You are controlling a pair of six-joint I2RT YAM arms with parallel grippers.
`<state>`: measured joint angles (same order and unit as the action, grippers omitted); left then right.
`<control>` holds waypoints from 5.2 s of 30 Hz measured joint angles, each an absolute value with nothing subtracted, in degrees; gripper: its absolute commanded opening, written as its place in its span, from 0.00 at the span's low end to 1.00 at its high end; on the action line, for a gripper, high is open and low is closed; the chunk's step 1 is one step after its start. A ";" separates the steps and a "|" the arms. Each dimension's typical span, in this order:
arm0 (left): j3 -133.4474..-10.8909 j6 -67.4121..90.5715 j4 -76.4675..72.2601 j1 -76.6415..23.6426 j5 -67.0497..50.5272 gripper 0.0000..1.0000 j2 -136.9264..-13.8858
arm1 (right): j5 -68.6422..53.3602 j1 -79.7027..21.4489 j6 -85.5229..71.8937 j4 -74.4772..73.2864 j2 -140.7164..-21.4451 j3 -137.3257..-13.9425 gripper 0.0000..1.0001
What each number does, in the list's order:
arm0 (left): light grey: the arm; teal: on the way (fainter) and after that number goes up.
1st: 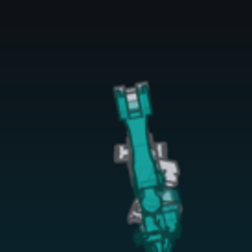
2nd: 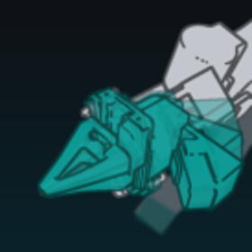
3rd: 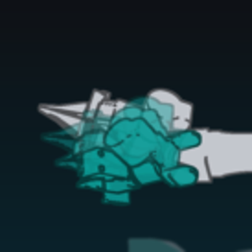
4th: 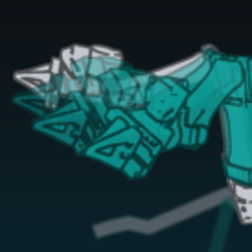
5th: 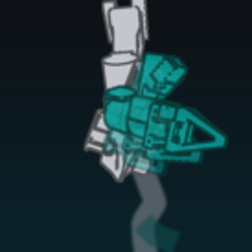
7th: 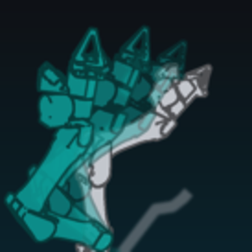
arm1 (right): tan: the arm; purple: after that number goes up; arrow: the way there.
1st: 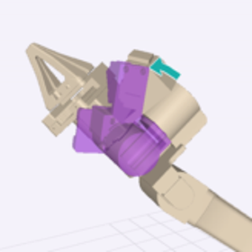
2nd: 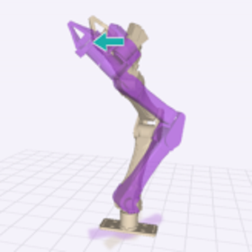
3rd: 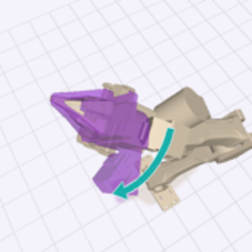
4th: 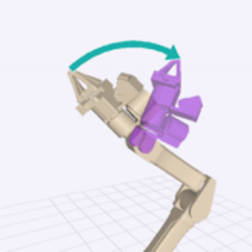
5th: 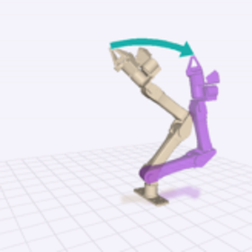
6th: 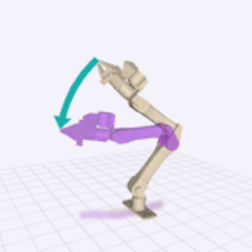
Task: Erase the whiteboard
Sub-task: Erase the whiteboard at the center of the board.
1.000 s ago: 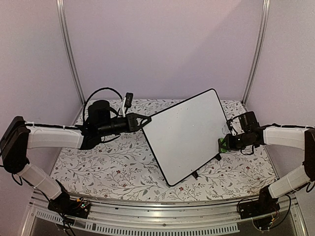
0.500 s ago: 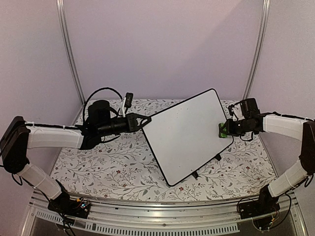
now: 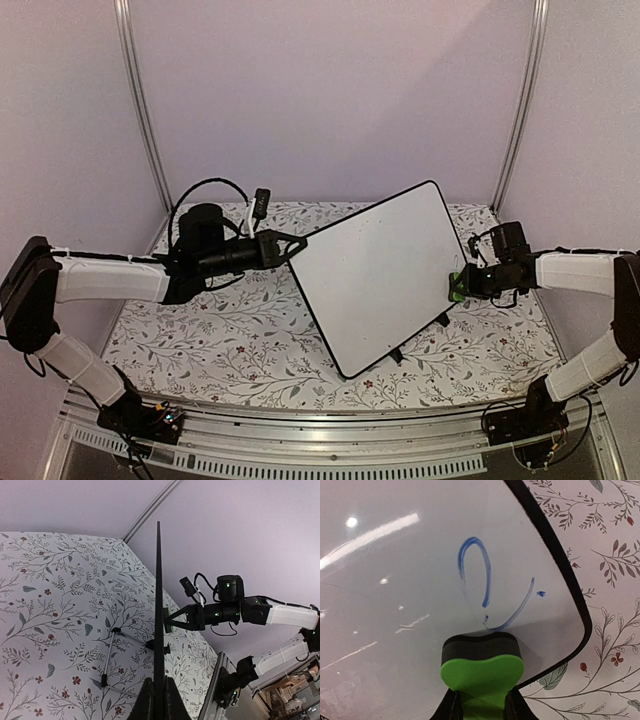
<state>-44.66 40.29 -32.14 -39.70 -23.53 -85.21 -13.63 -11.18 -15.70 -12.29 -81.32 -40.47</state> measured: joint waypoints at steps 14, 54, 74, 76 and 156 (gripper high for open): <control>-44.66 40.14 -32.23 -39.70 -23.77 0.00 -85.23 | -13.69 -9.30 -15.53 -15.97 -84.86 -51.55 0.00; -44.64 40.03 -32.73 -39.66 -24.29 0.00 -85.41 | -14.98 -8.34 -16.84 -14.11 -84.38 -51.13 0.00; -44.64 40.56 -32.71 -39.57 -24.16 0.00 -85.47 | -14.17 -7.99 -16.95 -11.81 -82.11 -40.66 0.00; -44.64 40.56 -32.73 -39.57 -24.21 0.00 -85.47 | -14.48 -7.84 -16.95 -13.10 -82.63 -42.15 0.00; -44.64 40.49 -34.22 -39.35 -25.04 0.01 -86.39 | -11.42 -1.83 -21.23 -12.21 -74.74 -42.85 0.00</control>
<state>-44.64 40.49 -34.22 -39.35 -25.04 -86.39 -11.42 -1.83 -21.23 -12.21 -74.74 -42.85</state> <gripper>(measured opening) 0.042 0.236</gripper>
